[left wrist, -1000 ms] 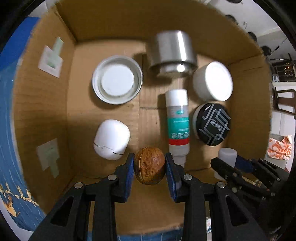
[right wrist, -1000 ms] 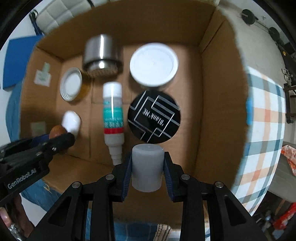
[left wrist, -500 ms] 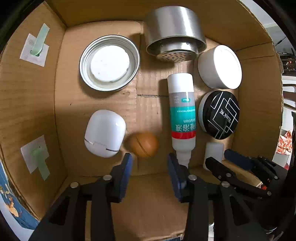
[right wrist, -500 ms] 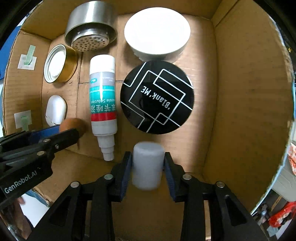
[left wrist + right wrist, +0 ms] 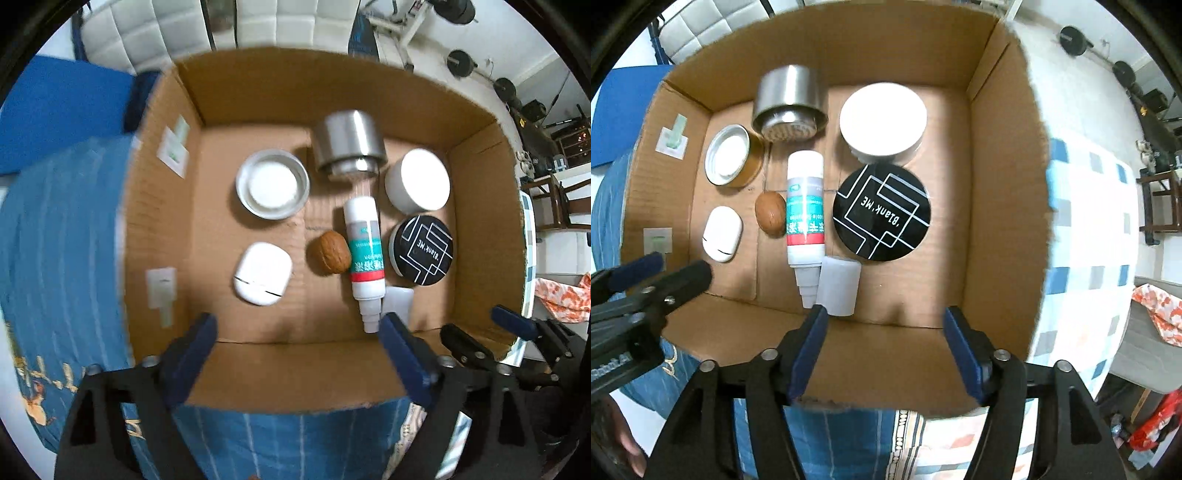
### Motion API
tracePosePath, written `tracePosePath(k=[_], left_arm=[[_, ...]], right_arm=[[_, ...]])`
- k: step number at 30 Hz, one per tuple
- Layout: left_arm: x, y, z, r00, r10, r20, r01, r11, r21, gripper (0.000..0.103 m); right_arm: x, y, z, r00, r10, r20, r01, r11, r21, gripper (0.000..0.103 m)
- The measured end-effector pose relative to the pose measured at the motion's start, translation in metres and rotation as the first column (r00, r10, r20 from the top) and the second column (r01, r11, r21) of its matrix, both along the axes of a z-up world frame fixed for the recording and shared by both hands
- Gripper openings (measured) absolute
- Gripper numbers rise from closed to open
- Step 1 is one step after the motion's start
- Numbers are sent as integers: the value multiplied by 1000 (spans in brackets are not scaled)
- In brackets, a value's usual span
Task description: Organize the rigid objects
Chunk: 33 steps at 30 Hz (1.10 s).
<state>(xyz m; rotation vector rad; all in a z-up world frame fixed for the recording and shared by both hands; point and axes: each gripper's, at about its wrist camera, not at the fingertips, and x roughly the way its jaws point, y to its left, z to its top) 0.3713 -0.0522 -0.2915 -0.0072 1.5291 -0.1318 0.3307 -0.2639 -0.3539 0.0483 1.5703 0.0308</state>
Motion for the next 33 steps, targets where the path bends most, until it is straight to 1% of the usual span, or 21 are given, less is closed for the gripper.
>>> tracePosePath(k=[1,2,3,4,5,7,8,9,19,21,23,25,26,29,33], left_arm=[[-4,1,8,1000,-2,23,1,1000,16,97],[-5,1,14,999,1,41,-1,1000,21,98],[-8,3,18,998,4,56,-5,1000,26,101],[-13,4,25,997,8,74,-10,1000,27,102],[-11,12,31,996,13,87,-15,1000,19,102],[-15,19,43,993,24,114,-26,1000,17,102],[-19,21,47,992,28,124,-30,1000,9,102],[-19,24,53,991,33,131,-34,999,5,102],[-57,23,96,970,48,236,-48,999,-3,102],[-70,23,111,960,51,276,-53,999,1,102],[-84,23,125,950,53,307,-52,999,-10,102],[-100,23,144,940,55,336,-52,999,-15,102],[-111,23,157,931,52,362,-49,999,-16,102],[-137,24,188,906,47,421,-46,999,-14,102],[-164,27,222,880,48,472,-47,999,-15,102]], right_arm=[[-3,-1,5,1000,0,14,0,1000,0,77],[-5,-1,10,1000,0,25,-1,1000,4,81],[-4,2,18,999,1,32,-1,1000,3,87],[-5,3,22,999,2,40,-2,1000,-1,90],[-8,4,27,999,1,52,-2,1000,1,94],[-9,5,34,997,-7,75,8,1000,-5,97],[-9,7,36,996,-10,87,11,1000,-5,102],[-14,6,41,995,-15,98,15,1000,-2,103],[-55,1,95,980,-35,196,36,999,0,103],[-65,1,105,976,-35,214,34,999,9,103],[-79,1,119,971,-40,237,36,999,20,103],[-94,0,135,963,-43,266,38,999,24,103],[-103,-1,145,958,-47,282,41,999,27,103],[-133,-3,177,940,-63,337,51,998,45,103],[-172,-7,219,908,-76,411,62,997,48,103]])
